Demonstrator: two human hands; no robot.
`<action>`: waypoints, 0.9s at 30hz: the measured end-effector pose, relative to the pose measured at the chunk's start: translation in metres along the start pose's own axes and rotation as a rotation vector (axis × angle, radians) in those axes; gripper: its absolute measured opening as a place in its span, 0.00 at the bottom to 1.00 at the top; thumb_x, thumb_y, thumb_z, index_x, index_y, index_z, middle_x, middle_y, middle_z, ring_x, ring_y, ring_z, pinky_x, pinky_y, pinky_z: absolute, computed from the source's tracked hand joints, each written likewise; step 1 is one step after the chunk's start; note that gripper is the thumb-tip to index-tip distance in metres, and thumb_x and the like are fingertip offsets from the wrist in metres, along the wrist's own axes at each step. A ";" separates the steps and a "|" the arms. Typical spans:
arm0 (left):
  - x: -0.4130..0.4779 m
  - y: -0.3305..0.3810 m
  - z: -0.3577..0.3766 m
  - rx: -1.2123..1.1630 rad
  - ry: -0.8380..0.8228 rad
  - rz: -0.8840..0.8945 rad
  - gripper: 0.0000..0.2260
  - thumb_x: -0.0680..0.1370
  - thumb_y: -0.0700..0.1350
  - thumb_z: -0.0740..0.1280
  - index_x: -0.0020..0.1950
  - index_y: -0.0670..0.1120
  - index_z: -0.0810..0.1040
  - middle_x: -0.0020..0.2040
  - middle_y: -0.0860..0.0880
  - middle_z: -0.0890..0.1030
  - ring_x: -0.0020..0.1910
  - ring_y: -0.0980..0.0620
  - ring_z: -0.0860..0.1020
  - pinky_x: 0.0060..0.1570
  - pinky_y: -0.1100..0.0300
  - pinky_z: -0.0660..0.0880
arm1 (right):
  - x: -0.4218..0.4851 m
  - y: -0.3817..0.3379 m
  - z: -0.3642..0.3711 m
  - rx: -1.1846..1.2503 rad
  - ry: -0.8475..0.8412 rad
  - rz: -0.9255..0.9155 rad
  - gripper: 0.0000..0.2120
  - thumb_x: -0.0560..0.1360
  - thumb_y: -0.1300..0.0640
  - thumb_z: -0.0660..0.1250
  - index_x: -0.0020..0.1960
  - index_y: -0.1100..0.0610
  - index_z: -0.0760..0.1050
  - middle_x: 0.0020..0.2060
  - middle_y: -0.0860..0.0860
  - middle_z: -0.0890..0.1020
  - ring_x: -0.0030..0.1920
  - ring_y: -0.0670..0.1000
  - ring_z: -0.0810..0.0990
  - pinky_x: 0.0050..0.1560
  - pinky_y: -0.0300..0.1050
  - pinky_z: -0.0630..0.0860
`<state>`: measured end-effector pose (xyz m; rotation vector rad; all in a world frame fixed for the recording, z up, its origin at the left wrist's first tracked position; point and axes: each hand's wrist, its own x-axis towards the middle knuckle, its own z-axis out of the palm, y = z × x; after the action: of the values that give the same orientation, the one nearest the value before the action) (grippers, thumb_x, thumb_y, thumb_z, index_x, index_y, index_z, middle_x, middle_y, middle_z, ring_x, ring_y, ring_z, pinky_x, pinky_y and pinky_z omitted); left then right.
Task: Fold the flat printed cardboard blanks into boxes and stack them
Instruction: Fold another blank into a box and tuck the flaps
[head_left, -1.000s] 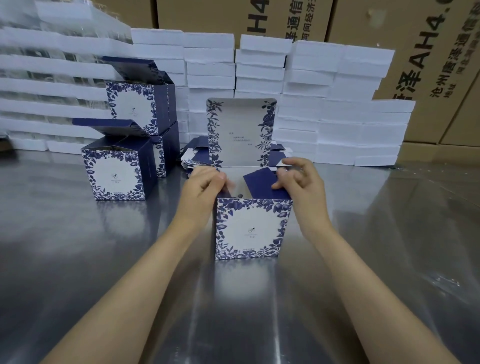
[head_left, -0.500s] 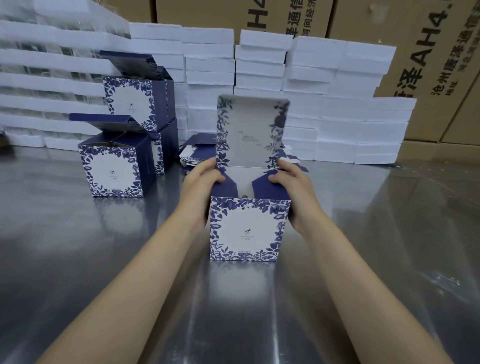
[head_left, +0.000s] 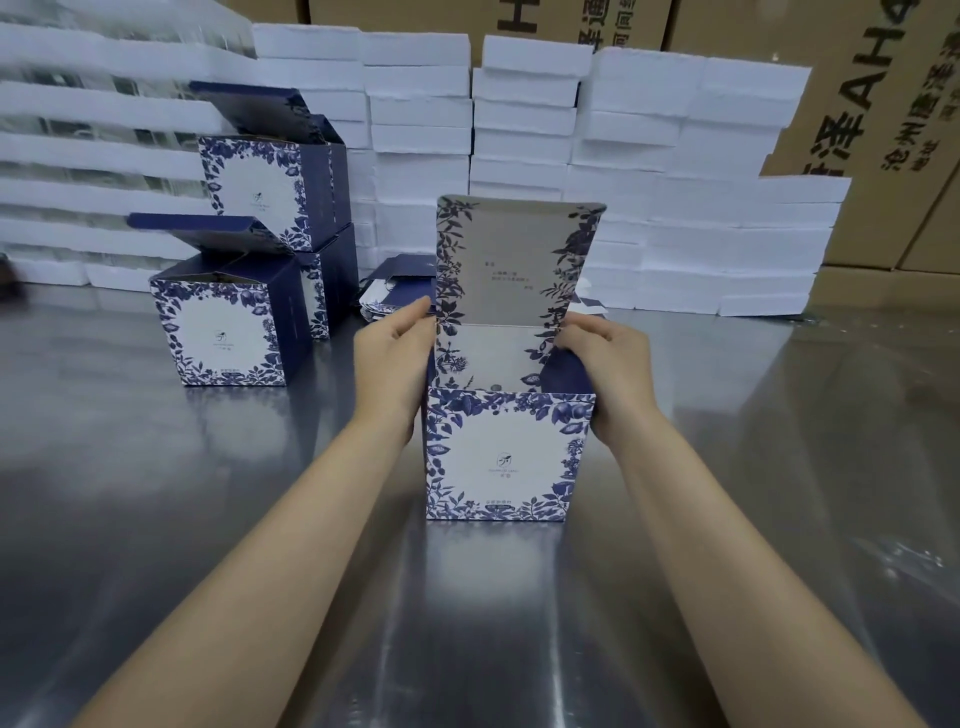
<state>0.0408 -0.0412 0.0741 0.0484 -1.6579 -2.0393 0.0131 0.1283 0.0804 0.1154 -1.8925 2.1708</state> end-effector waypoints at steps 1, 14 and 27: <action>0.000 -0.001 -0.001 0.006 -0.017 -0.005 0.16 0.76 0.34 0.64 0.57 0.52 0.80 0.36 0.66 0.82 0.36 0.72 0.78 0.35 0.78 0.72 | -0.001 0.000 0.000 0.039 0.001 0.013 0.09 0.71 0.69 0.67 0.46 0.58 0.83 0.36 0.51 0.84 0.37 0.50 0.81 0.40 0.41 0.78; -0.003 -0.018 -0.022 -0.202 -0.110 -0.135 0.16 0.81 0.51 0.61 0.67 0.49 0.72 0.64 0.53 0.79 0.60 0.62 0.77 0.59 0.66 0.69 | -0.019 0.033 -0.012 0.351 -0.066 0.311 0.20 0.81 0.45 0.56 0.61 0.56 0.77 0.60 0.53 0.81 0.62 0.57 0.79 0.68 0.58 0.69; -0.017 -0.019 -0.009 -0.111 -0.294 -0.122 0.19 0.79 0.45 0.64 0.69 0.56 0.69 0.70 0.51 0.74 0.67 0.50 0.74 0.71 0.49 0.66 | -0.009 -0.003 -0.012 0.082 -0.106 0.281 0.03 0.72 0.63 0.61 0.41 0.57 0.71 0.37 0.58 0.73 0.33 0.55 0.72 0.32 0.40 0.67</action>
<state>0.0519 -0.0401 0.0497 -0.2031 -1.7457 -2.3180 0.0233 0.1390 0.0794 -0.0232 -1.9797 2.4717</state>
